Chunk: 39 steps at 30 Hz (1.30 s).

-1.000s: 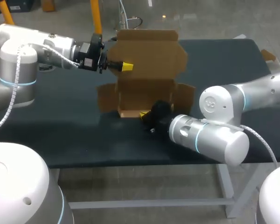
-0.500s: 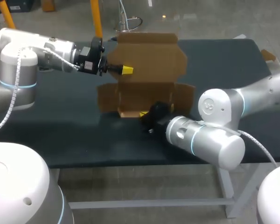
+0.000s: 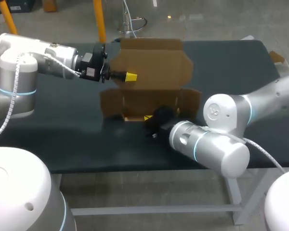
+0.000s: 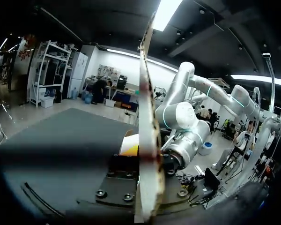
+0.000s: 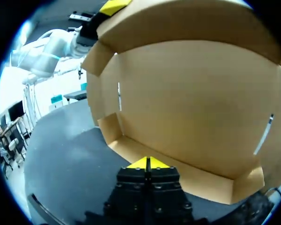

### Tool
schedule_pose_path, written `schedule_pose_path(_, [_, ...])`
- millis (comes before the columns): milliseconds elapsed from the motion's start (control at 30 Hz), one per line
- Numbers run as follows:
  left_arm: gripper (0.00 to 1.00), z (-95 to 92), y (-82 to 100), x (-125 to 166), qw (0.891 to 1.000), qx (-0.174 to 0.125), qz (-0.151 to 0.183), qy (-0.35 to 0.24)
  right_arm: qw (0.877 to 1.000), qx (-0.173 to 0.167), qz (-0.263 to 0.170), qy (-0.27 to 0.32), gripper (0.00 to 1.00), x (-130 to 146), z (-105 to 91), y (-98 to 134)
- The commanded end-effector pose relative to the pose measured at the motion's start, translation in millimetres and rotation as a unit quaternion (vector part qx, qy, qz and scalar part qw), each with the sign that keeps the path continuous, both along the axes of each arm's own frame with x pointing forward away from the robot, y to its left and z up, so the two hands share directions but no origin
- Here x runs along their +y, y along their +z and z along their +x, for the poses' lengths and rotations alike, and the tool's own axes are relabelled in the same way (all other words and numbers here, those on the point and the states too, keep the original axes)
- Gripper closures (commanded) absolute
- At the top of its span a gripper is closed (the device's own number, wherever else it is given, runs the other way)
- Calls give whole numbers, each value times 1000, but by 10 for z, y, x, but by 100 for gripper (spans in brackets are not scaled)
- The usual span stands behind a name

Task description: Assemble the packaging by folding the flat box into shape, placing the metal phone stand inside, and closing the box properly

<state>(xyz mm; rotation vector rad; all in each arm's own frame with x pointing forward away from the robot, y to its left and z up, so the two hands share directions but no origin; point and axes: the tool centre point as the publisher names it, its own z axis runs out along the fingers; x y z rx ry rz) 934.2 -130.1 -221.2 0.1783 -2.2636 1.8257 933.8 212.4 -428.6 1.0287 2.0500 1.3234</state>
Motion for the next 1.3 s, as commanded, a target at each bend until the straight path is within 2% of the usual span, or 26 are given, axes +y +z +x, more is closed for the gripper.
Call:
schedule_pose_path(33, [100, -45, -63, -20, 1000, 6, -1, 4, 1000, -4, -3, -7, 100, 40, -7, -67])
schedule_pose_path(367, [100, -107, -126, -26, 1000, 22, -4, 7, 1000, -4, -3, -7, 100, 40, -7, -67])
schedule_pose_path(700, [100, -144, -193, -41, 999, 38, 9, 9, 1000, -4, -3, -7, 100, 40, -7, -67])
schedule_pose_path(1300, [100, -90, -249, -28, 999, 53, 3, 14, 1000, -4, -3, -7, 100, 40, -7, -67])
